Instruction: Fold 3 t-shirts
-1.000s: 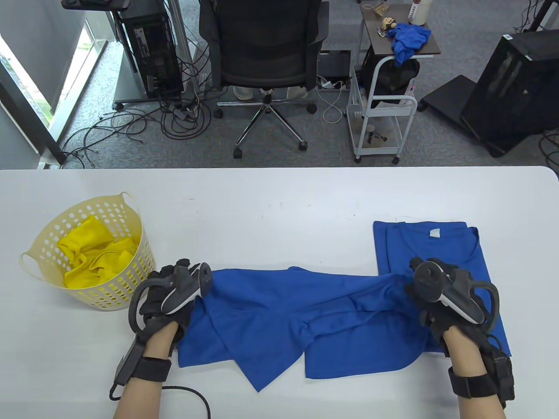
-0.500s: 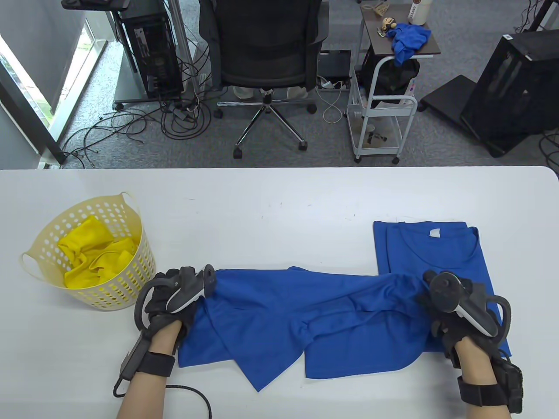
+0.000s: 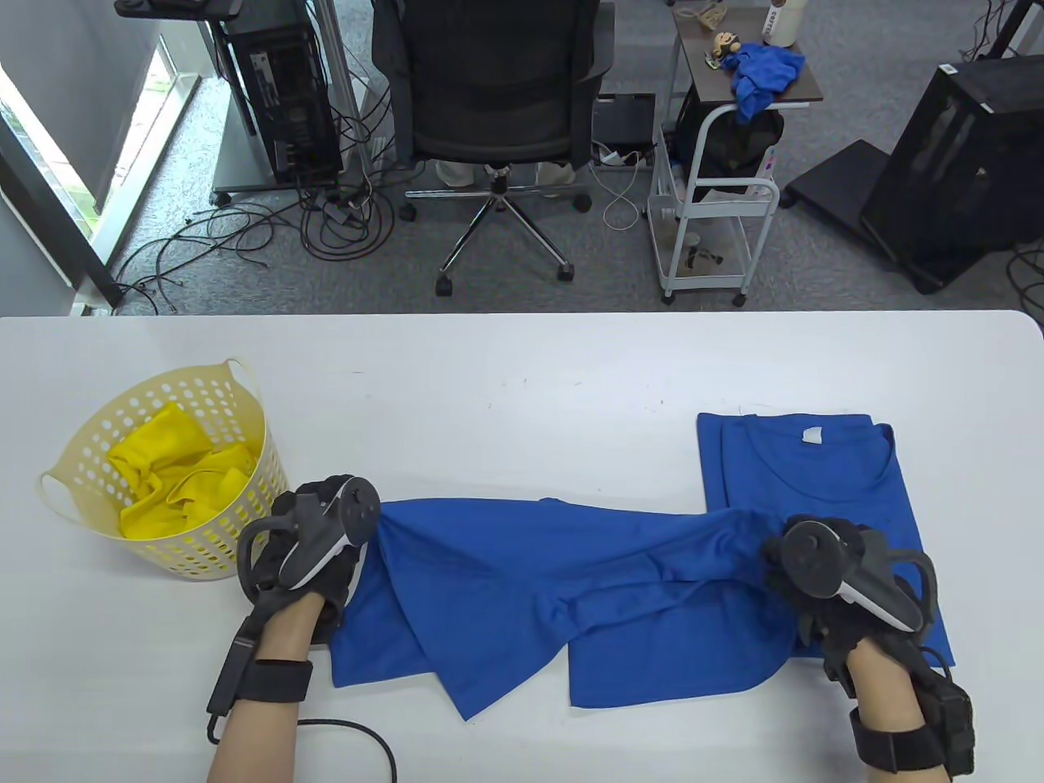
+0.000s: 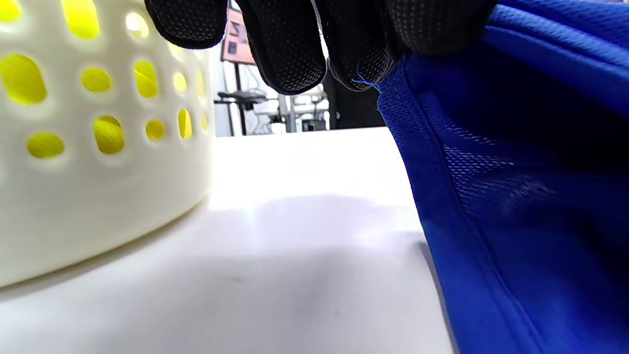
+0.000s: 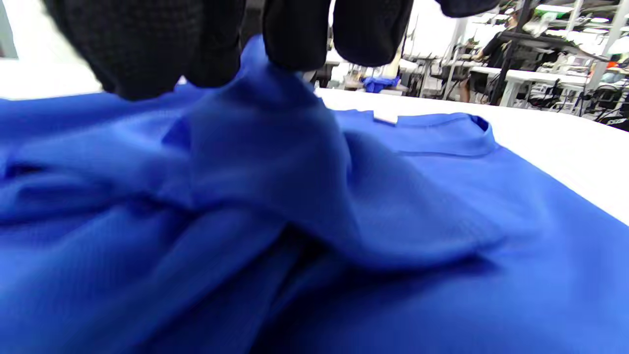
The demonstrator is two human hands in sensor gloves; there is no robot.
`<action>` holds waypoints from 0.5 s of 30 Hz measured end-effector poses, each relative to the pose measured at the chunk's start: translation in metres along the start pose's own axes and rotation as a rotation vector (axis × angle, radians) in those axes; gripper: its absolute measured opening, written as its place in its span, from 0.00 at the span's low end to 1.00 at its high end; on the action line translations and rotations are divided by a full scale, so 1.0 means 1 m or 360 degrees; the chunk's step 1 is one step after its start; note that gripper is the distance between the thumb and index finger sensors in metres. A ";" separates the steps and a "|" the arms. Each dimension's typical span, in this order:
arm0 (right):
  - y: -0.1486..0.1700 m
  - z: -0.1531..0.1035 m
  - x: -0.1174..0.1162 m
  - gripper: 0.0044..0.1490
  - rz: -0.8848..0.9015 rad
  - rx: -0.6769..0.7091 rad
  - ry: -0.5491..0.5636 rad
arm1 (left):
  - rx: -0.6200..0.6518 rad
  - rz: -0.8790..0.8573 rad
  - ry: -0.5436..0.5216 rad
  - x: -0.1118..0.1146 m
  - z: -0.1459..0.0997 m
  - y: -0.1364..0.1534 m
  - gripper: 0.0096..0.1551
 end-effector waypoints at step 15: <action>-0.007 0.019 -0.043 0.35 -0.0399 -0.0108 -0.0206 | -0.0017 0.0064 0.0040 0.004 0.000 0.002 0.21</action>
Point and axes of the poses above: the tracker on the back of each hand, its own y axis roughly to the little-finger side, its own z axis roughly from the wrist to the fingertips, x = y × z, the point moved 4 cm from there along z, roughly from the wrist to the fingertips, and after that the axes turned 1 degree about y, right-handed, at the moved point
